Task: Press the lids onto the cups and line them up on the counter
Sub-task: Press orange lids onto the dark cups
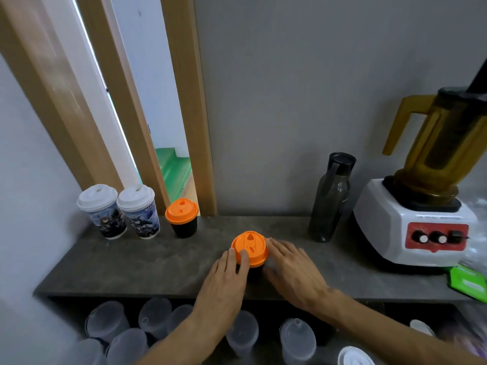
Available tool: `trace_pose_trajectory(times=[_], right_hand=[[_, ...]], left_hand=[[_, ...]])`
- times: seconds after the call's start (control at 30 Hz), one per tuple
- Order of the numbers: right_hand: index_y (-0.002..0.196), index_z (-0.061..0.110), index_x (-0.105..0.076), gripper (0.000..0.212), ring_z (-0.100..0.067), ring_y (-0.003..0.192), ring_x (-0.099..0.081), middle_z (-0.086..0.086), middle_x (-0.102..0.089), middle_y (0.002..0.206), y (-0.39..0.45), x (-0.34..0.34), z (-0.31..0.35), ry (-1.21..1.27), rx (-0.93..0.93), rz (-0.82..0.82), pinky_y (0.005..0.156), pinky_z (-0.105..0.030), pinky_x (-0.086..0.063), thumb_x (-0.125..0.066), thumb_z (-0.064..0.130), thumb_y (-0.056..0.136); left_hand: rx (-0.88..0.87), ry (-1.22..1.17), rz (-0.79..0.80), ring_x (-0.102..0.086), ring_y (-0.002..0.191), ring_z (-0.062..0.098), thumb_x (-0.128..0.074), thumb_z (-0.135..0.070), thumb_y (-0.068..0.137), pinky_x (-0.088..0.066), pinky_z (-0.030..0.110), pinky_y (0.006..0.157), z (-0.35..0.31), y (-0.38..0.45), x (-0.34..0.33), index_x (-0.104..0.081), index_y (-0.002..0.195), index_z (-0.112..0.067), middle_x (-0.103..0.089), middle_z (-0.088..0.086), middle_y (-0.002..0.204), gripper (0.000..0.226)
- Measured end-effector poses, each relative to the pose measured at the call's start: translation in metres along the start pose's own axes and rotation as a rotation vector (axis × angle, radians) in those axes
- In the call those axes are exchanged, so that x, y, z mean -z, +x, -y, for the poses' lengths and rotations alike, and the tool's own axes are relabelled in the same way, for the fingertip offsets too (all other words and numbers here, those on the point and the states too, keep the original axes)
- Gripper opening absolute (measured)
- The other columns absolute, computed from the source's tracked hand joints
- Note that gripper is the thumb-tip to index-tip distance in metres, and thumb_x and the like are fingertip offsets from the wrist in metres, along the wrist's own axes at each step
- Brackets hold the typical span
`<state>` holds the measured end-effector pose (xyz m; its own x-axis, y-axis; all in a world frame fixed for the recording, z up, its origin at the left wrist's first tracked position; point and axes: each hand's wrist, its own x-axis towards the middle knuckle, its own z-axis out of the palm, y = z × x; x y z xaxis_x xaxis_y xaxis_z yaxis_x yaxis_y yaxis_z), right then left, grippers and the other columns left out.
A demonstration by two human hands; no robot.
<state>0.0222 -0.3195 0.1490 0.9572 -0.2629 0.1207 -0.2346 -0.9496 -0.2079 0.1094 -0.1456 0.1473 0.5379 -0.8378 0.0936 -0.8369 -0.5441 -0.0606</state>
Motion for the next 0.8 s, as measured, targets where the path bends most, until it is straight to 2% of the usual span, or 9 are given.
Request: trace_pose_trajectory(times=[0.1, 0.17, 0.27, 0.4, 0.47, 0.53, 0.67, 0.73, 0.8], right_hand=[[0.158, 0.032, -0.021, 0.069, -0.020, 0.152, -0.019, 0.007, -0.021, 0.166, 0.022, 0.020, -0.009, -0.068, 0.010, 0.107, 0.118, -0.045, -0.027, -0.051, 0.038, 0.096], [0.158, 0.036, -0.020, 0.074, -0.022, 0.152, -0.018, 0.006, -0.018, 0.167, 0.035, 0.029, -0.012, -0.034, 0.008, 0.211, 0.119, -0.047, -0.025, -0.057, 0.038, 0.094], [0.157, 0.036, -0.022, 0.077, -0.020, 0.148, -0.028, 0.006, -0.028, 0.163, 0.038, 0.025, -0.015, -0.007, 0.027, 0.189, 0.116, -0.042, -0.029, -0.059, 0.044, 0.090], [0.156, 0.035, -0.024, 0.083, -0.022, 0.150, -0.025, 0.002, -0.024, 0.165, 0.043, 0.030, -0.015, -0.157, 0.072, 0.178, 0.118, -0.046, -0.028, -0.058, 0.063, 0.087], [0.156, 0.033, -0.028, 0.086, -0.024, 0.151, -0.023, 0.000, -0.019, 0.167, 0.046, 0.036, -0.012, -0.246, 0.085, 0.181, 0.118, -0.047, -0.027, -0.058, 0.070, 0.085], [0.153, 0.031, -0.034, 0.082, -0.023, 0.147, -0.032, 0.000, -0.028, 0.164, 0.039, 0.033, -0.006, -0.227, 0.074, 0.134, 0.115, -0.044, -0.031, -0.058, 0.069, 0.085], [0.113, 0.015, -0.073, 0.059, -0.023, 0.098, -0.073, -0.006, -0.073, 0.116, 0.010, 0.003, 0.002, -0.188, 0.091, -0.131, 0.076, -0.036, -0.058, -0.077, 0.060, 0.074], [0.114, 0.011, -0.072, 0.062, -0.024, 0.097, -0.074, -0.011, -0.073, 0.116, 0.006, -0.008, 0.001, -0.150, 0.070, -0.176, 0.077, -0.037, -0.060, -0.081, 0.056, 0.072], [0.129, 0.013, -0.065, 0.067, -0.023, 0.118, -0.066, -0.009, -0.066, 0.132, 0.007, -0.006, 0.002, -0.116, 0.050, -0.156, 0.094, -0.038, -0.054, -0.066, 0.063, 0.083]], left_hand=[[0.016, -0.032, 0.028, -0.067, 0.109, 0.035, -0.094, -0.017, 0.053, -0.056, 0.038, 0.087, -0.002, -0.001, 0.005, -0.055, 0.136, -0.005, -0.063, 0.026, 0.124, 0.093], [0.025, -0.061, 0.038, -0.040, 0.139, 0.038, -0.068, -0.015, 0.088, -0.036, 0.041, 0.112, -0.004, -0.003, 0.014, -0.021, 0.154, -0.007, -0.033, 0.030, 0.152, 0.082], [0.014, -0.086, 0.042, -0.010, 0.151, 0.033, -0.036, -0.011, 0.103, -0.012, 0.036, 0.122, -0.004, -0.002, 0.014, 0.006, 0.156, -0.010, -0.003, 0.022, 0.163, 0.068], [0.056, -0.068, 0.065, -0.029, 0.144, 0.039, -0.052, -0.012, 0.097, -0.028, 0.041, 0.117, -0.006, 0.000, 0.007, -0.011, 0.156, -0.006, -0.022, 0.030, 0.156, 0.072], [0.048, -0.096, 0.054, -0.061, 0.116, 0.040, -0.082, -0.012, 0.068, -0.053, 0.041, 0.093, -0.004, 0.003, 0.003, -0.044, 0.143, -0.001, -0.056, 0.033, 0.130, 0.084], [0.030, -0.078, 0.030, -0.071, 0.093, 0.036, -0.093, -0.012, 0.044, -0.060, 0.038, 0.074, -0.002, 0.003, 0.001, -0.065, 0.124, 0.000, -0.069, 0.027, 0.109, 0.085], [0.009, -0.012, 0.045, -0.073, 0.093, 0.032, -0.095, -0.018, 0.039, -0.060, 0.036, 0.075, -0.003, 0.004, -0.001, -0.070, 0.118, -0.001, -0.071, 0.024, 0.108, 0.085], [0.027, -0.029, 0.040, -0.073, 0.094, 0.032, -0.096, -0.018, 0.038, -0.060, 0.036, 0.075, -0.002, 0.006, -0.003, -0.069, 0.120, -0.002, -0.071, 0.024, 0.108, 0.088], [0.024, -0.053, 0.049, -0.069, 0.105, 0.035, -0.094, -0.020, 0.051, -0.058, 0.038, 0.084, -0.003, 0.007, 0.004, -0.056, 0.134, -0.002, -0.065, 0.028, 0.120, 0.092]])
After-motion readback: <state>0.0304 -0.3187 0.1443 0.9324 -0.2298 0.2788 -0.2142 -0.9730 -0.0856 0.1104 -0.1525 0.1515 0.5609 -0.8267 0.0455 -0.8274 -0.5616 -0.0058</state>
